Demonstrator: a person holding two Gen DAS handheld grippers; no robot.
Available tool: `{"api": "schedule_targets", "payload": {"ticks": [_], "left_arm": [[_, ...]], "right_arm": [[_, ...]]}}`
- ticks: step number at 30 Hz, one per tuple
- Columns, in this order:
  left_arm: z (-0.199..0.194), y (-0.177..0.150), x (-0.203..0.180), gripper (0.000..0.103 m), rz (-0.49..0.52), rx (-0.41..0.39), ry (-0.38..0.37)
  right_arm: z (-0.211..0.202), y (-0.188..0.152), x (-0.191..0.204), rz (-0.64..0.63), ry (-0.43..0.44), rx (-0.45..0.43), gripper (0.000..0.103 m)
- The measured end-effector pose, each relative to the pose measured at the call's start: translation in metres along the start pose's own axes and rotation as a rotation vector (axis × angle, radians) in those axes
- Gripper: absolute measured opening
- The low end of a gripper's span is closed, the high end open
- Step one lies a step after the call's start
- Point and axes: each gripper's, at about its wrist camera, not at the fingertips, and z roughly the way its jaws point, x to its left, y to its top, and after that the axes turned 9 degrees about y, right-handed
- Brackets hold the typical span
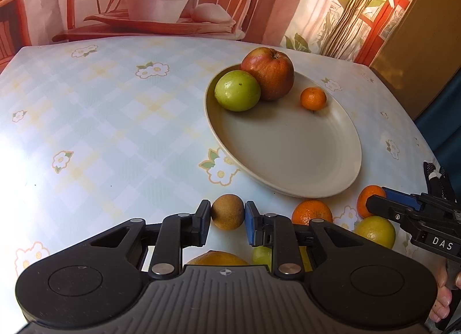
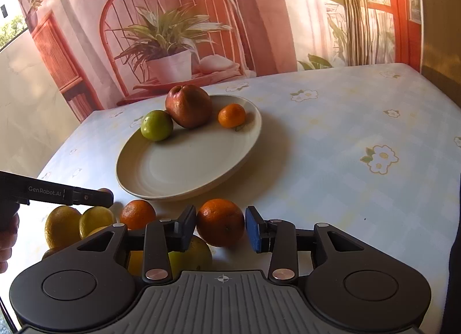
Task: Organize fruits
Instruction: 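Close left tool on the kiwi while right tool grasps a tangerine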
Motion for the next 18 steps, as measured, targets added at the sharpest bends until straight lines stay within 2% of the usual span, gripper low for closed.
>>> {"api": "schedule_targets", "payload": {"ticks": [13, 18], "left_arm": [[-0.023, 0.009, -0.010, 0.027, 0.036, -0.093, -0.001], [-0.028, 0.016, -0.015, 0.027, 0.064, -0.118, 0.008]], "right_arm": [[-0.002, -0.001, -0.004, 0.027, 0.018, -0.007, 0.033], [-0.011, 0.004, -0.005, 0.025, 0.014, -0.045, 0.033]]}}
